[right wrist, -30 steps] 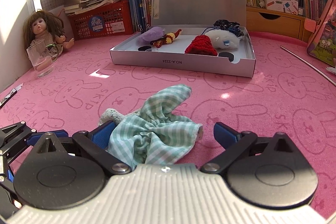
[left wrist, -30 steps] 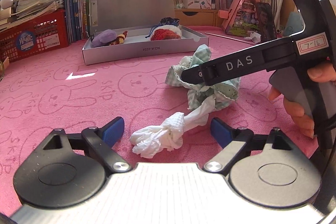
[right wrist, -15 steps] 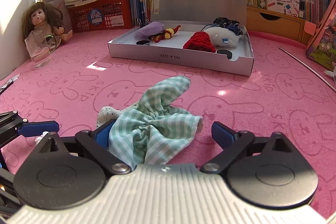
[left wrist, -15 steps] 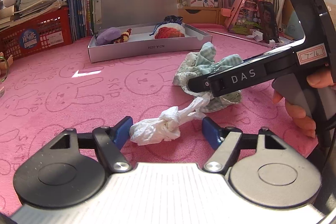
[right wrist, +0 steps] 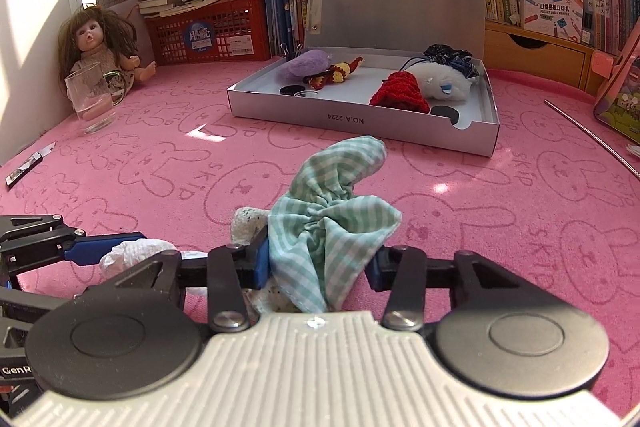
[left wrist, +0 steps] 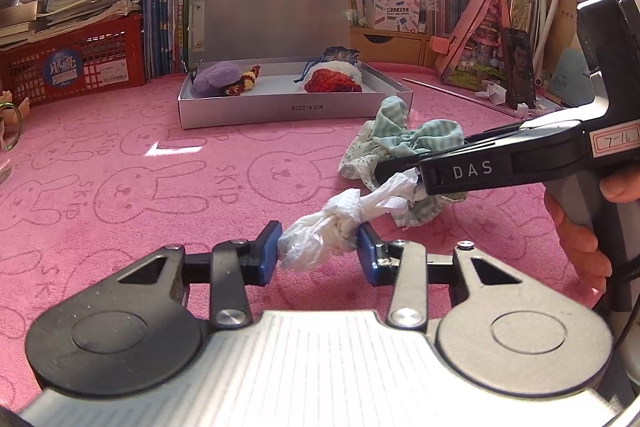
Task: Organize objects
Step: 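Close the left tool on the white cloth while the right tool grasps the green gingham cloth, then carry the white cloth in the left tool while the right tool carries the gingham cloth to the box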
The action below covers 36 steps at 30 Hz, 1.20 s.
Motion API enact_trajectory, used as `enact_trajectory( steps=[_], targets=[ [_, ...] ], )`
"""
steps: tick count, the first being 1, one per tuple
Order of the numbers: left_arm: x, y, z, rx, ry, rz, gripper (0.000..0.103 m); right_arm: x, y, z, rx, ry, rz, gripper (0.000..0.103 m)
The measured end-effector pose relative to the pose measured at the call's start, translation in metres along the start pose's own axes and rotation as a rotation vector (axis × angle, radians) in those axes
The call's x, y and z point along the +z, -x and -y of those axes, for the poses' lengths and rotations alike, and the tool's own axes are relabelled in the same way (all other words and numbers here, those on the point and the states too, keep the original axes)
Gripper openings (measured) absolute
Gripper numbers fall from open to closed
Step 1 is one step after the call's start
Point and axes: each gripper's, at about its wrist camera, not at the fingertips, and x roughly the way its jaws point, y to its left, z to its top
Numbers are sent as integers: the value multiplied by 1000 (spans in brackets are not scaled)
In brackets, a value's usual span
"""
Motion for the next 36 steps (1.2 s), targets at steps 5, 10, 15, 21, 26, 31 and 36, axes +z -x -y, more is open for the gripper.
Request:
enact_trajectory(
  steps=[5, 10, 15, 21, 26, 31, 36],
  targets=[
    [11, -10, -4, 37, 34, -28, 43, 6, 5, 2, -10, -9, 25, 43],
    [25, -19, -10, 39, 68, -38, 40, 15, 9, 11, -46, -34, 58, 43],
    [41, -30, -12, 36, 70, -50, 40, 21, 10, 18, -78, -41, 71, 43],
    [65, -45, -19, 39, 92, -57, 40, 30, 10, 24, -100, -55, 82, 43],
    [88, -57, -25, 50, 94, -46, 40, 42, 5, 32, -112, -61, 88, 43],
    [110, -74, -34, 65, 110, -34, 40, 57, 0, 40, -123, -69, 102, 43],
    [132, -91, -43, 74, 118, -14, 40, 75, -6, 49, -133, -71, 115, 43]
  ],
)
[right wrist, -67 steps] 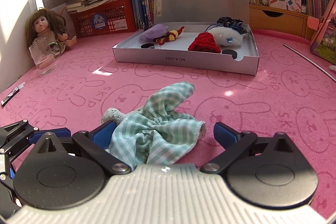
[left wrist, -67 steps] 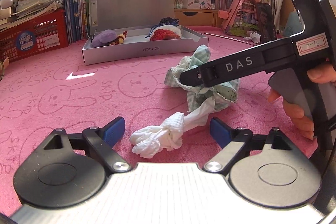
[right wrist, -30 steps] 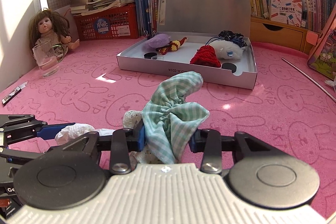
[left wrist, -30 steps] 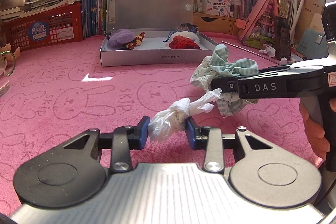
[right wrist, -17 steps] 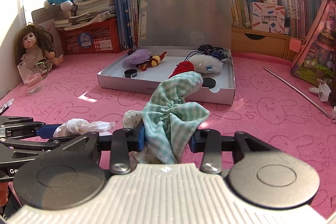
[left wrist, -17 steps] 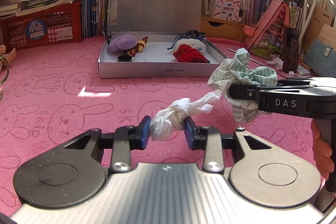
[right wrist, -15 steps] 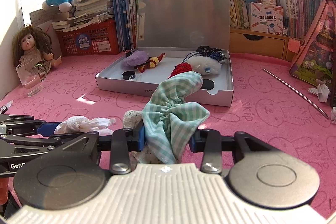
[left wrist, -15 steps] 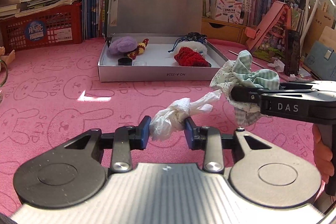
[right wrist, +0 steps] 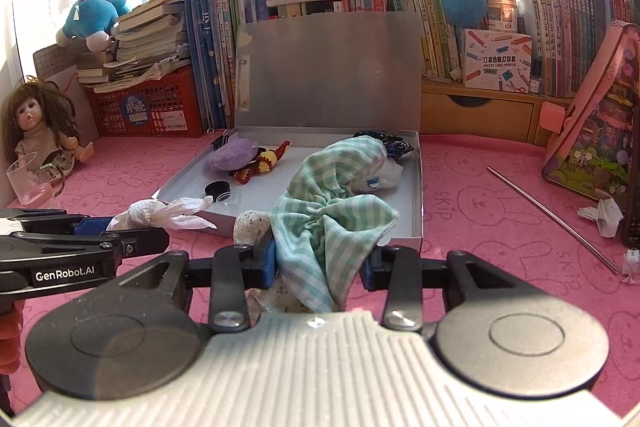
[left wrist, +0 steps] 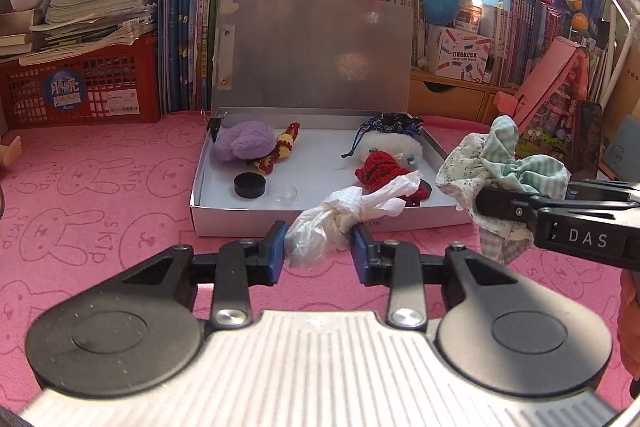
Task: Organize objects
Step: 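Carry the white cloth in the left tool while the right tool carries the gingham cloth to the box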
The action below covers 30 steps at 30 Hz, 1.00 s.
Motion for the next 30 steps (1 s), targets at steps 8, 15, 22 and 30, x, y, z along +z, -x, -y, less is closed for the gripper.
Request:
enact_trajectory(
  steps=[8, 15, 22, 30],
  targets=[
    [41, -36, -14, 11, 23, 44, 40, 33, -30, 8, -19, 4, -4, 43],
    [51, -81, -27, 82, 27, 32, 40, 50, -70, 10, -2, -26, -56, 44],
    [51, -110, -38, 90, 33, 33, 40, 59, -106, -3, 44, -48, -76, 44],
    [46, -133, -51, 107, 23, 3, 40, 53, -146, -19, 52, -30, -119, 44]
  ],
)
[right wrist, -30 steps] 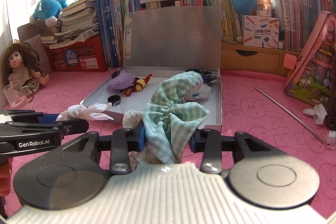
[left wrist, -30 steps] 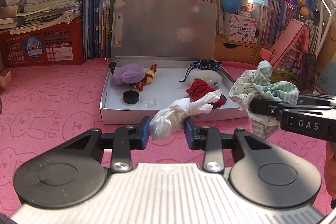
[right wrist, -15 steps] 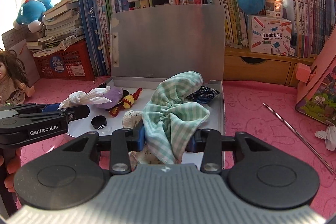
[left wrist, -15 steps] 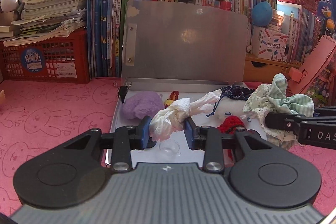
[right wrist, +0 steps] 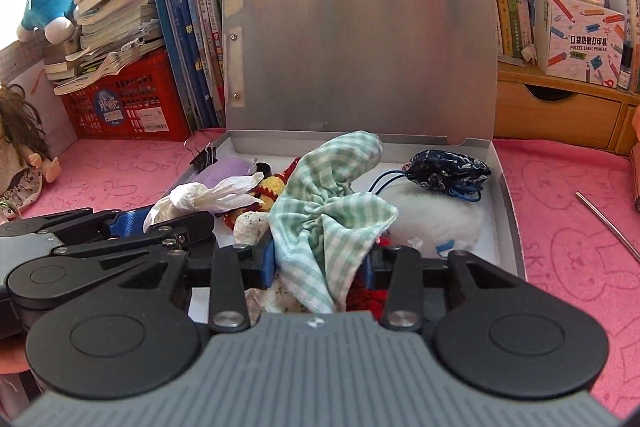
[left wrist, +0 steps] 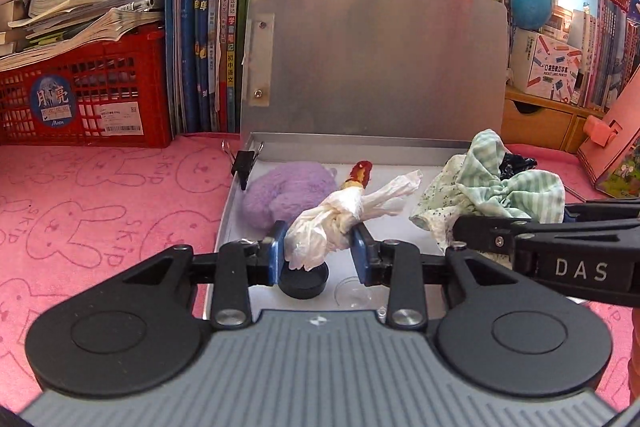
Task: Organize objects
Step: 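Carry the white cloth in the left tool while the right tool carries the gingham cloth to the box, then lower and open the left tool in the box while the right tool releases the gingham cloth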
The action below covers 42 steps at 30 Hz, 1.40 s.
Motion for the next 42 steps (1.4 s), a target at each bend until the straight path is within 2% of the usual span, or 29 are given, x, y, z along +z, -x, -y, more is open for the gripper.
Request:
enact_trajectory(
  steps=[16, 25, 29, 42],
  targets=[
    [-4, -24, -11, 12, 6, -30, 40, -3, -18, -7, 50, 38, -4, 44],
    [5, -40, -19, 17, 19, -25, 40, 11, -34, 2, 36, -6, -7, 44],
    [5, -44, -19, 16, 14, -22, 40, 15, -39, 3, 65, -34, -1, 44],
    [5, -50, -16, 17, 8, -24, 41, 10, -56, 12, 28, -62, -23, 46]
  ],
)
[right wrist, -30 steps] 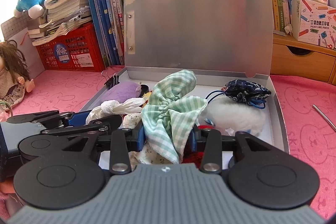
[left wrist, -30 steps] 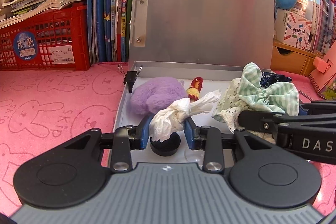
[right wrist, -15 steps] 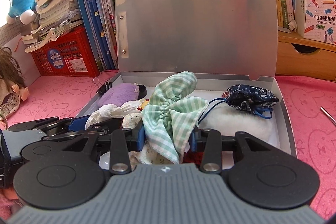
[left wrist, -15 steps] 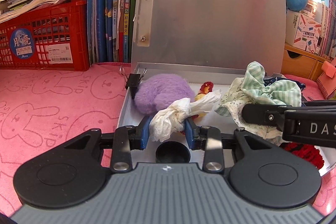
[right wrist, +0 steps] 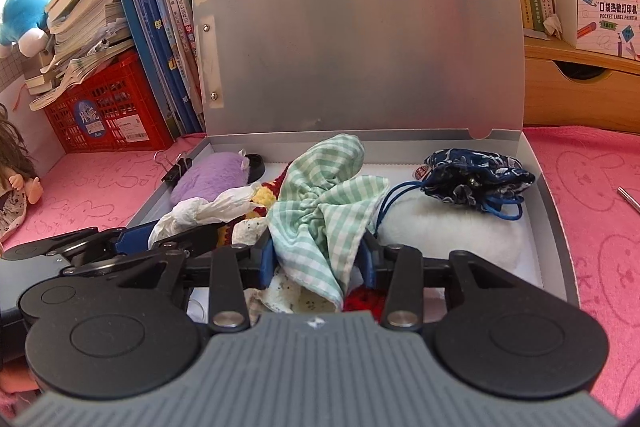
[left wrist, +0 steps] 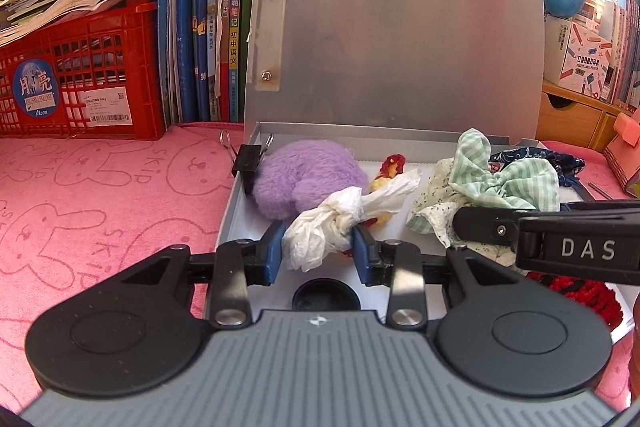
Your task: Organize objects
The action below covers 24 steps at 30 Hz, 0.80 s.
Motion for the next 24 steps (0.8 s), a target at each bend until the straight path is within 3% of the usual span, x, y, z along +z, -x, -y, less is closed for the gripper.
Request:
enact_trajectory(
  steps=[4, 6, 9, 15, 24],
  targets=[
    [-1, 0, 1, 2, -2, -3, 41, 0, 1, -1, -5, -1, 3, 50],
    [-1, 1, 1, 0, 0, -5, 42, 0, 2, -1, -14, -4, 5, 62],
    [-1, 6, 2, -4, 8, -6, 47, 0, 6, -1, -10, -15, 8, 69],
    [2, 24, 8, -5, -4, 20, 48, -1, 21, -5, -12, 9, 19, 70],
    [3, 62, 18, -20, -8, 58, 80, -1, 61, -3, -49, 26, 67, 78]
  ],
)
